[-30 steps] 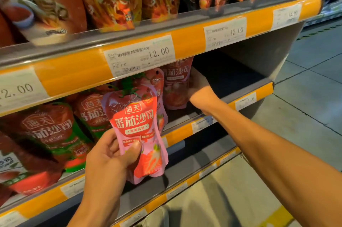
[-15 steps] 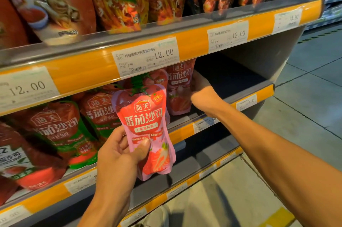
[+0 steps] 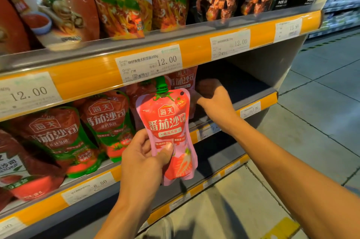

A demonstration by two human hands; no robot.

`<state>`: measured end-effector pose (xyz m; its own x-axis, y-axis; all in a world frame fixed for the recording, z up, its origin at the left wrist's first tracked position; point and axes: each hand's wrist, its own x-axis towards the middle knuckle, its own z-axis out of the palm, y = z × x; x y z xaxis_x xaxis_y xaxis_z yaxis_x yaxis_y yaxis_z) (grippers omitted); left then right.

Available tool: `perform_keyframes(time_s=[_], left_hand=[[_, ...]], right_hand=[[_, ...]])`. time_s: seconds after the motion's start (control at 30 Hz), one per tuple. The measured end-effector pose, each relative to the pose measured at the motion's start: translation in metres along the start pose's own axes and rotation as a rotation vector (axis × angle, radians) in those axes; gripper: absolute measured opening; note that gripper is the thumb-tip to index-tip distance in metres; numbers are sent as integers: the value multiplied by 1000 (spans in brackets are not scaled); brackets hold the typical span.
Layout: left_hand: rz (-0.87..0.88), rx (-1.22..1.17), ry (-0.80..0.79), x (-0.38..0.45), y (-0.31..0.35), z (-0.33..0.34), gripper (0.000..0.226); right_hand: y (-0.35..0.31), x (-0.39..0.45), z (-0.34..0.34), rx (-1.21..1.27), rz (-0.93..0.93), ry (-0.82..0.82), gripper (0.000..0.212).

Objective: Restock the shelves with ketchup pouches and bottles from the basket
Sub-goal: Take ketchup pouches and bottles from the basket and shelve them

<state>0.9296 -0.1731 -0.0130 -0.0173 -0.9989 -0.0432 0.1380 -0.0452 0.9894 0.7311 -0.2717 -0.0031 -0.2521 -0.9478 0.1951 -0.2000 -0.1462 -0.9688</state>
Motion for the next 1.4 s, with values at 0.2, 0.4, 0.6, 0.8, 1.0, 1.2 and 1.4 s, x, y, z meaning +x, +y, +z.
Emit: perform_keyframes(time_s=[0.2, 0.4, 0.6, 0.8, 1.0, 1.2, 1.4], left_hand=[[26, 10, -31, 4, 4, 15, 32], [60, 9, 2, 7, 5, 33, 34], [128, 142, -13, 14, 10, 41, 29], [442, 1063, 4, 18, -7, 7, 48], [427, 1424, -96, 14, -21, 0, 41], [432, 1403, -117, 14, -22, -4, 42], [442, 1366, -131, 14, -23, -8, 46]], right_hand=[[-7, -60, -36, 8, 79, -396, 34], [1, -81, -40, -61, 86, -530, 44], [9, -72, -46, -52, 25, -325, 27], [18, -52, -46, 50, 73, -131, 10], [12, -29, -21, 85, 7, -56, 10], [18, -18, 0, 12, -14, -64, 24], [26, -17, 10, -80, -71, -149, 26]])
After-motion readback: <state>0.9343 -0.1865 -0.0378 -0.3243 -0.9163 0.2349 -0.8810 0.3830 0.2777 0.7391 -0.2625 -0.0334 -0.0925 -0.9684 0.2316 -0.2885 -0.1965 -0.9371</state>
